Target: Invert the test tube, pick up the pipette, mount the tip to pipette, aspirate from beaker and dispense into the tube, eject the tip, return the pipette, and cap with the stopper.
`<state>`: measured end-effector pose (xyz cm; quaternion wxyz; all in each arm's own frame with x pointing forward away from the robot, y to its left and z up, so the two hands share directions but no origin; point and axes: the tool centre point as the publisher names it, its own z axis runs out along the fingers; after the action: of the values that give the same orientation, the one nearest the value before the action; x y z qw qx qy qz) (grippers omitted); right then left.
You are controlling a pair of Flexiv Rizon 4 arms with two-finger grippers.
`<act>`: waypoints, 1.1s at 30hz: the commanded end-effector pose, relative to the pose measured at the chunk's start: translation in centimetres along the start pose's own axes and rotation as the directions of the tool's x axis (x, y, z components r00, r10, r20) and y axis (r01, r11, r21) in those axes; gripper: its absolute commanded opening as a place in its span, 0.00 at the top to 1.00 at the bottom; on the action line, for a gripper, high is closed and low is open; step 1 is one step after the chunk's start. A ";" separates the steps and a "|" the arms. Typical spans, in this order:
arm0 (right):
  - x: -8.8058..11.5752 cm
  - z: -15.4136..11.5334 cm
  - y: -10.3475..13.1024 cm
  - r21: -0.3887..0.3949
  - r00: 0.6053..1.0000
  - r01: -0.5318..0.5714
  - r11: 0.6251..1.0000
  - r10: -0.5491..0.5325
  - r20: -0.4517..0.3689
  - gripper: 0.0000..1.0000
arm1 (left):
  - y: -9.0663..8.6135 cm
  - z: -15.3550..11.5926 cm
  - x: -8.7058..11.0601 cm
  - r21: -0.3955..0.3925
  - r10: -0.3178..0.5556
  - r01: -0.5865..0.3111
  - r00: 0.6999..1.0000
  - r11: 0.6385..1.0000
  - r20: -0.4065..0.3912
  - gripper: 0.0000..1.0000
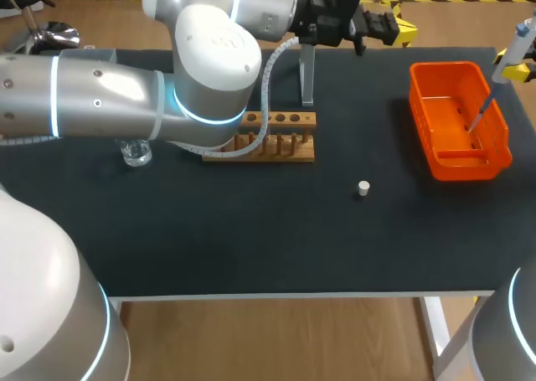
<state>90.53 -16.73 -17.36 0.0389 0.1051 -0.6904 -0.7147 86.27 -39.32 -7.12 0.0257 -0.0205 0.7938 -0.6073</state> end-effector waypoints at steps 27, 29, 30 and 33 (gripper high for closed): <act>-0.1 -0.1 0.0 0.002 1.000 0.000 1.000 0.000 -0.003 1.00 | -3.3 12.2 -1.0 0.043 -0.115 0.111 0.986 0.993 0.117 1.00; -0.1 -0.1 0.0 0.002 1.000 0.000 1.000 0.000 -0.003 1.00 | -3.3 12.2 -1.0 0.043 -0.115 0.111 0.986 0.993 0.117 1.00; -0.1 -0.1 0.0 0.002 1.000 0.000 1.000 0.000 -0.003 1.00 | -3.3 12.2 -1.0 0.043 -0.115 0.111 0.986 0.993 0.117 1.00; -0.1 -0.1 0.0 0.002 1.000 0.000 1.000 0.000 -0.003 1.00 | -3.3 12.2 -1.0 0.043 -0.115 0.111 0.986 0.993 0.117 1.00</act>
<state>90.53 -16.73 -17.36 0.0389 0.1051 -0.6904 -0.7147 87.93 -51.10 -6.83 0.0370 -0.0997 0.7798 -0.6169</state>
